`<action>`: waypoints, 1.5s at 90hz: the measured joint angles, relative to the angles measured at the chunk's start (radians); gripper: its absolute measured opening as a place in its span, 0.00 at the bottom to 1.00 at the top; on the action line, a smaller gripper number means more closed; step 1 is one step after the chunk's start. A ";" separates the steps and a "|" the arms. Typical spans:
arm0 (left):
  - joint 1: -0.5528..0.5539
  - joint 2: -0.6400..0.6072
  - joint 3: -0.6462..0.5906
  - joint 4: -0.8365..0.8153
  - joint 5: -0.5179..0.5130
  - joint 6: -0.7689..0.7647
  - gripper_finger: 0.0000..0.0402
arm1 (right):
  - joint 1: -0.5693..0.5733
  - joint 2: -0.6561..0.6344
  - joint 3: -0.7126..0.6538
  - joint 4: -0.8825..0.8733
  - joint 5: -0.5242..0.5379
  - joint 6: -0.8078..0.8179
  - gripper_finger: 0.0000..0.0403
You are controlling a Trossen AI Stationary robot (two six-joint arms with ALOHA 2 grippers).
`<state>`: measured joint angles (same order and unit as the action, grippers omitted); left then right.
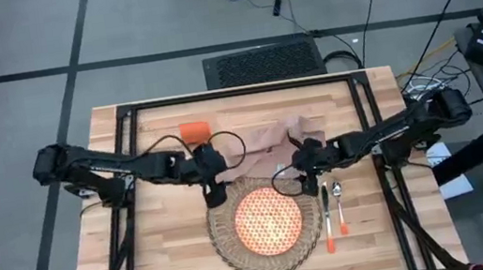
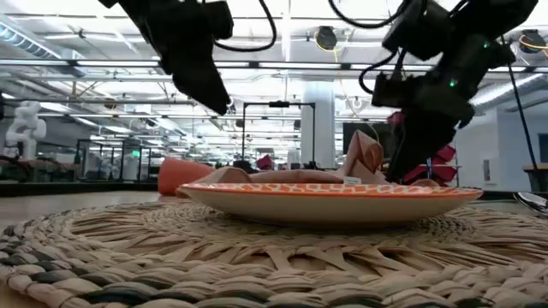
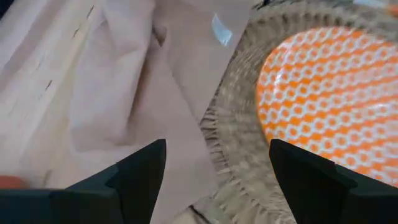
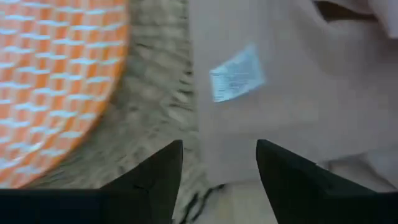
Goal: Set table place
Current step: Fold the white napkin
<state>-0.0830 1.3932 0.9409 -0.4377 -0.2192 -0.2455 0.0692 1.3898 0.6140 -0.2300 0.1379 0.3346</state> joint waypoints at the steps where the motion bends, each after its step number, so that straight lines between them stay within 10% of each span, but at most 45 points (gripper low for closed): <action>1: 0.000 0.002 0.000 -0.004 0.000 -0.002 0.67 | -0.002 0.002 0.000 0.001 0.000 0.001 0.48; 23: -0.047 0.064 -0.001 -0.059 -0.070 -0.037 0.67 | -0.031 0.004 0.000 0.035 -0.006 0.020 0.48; 56: -0.287 0.253 -0.001 -0.043 -0.645 -0.254 0.67 | -0.028 0.004 0.000 0.163 -0.035 0.047 0.48; 102: -0.314 0.552 0.151 -0.004 -0.847 -0.299 0.67 | -0.028 0.003 0.000 0.211 -0.029 0.041 0.48; 135: -0.275 0.594 0.180 -0.198 -0.802 -0.514 0.67 | 0.000 0.003 0.000 0.212 -0.033 0.039 0.48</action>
<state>-0.3582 1.9868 1.1206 -0.6362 -1.0216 -0.7596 0.0687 1.3930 0.6144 -0.0184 0.1051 0.3733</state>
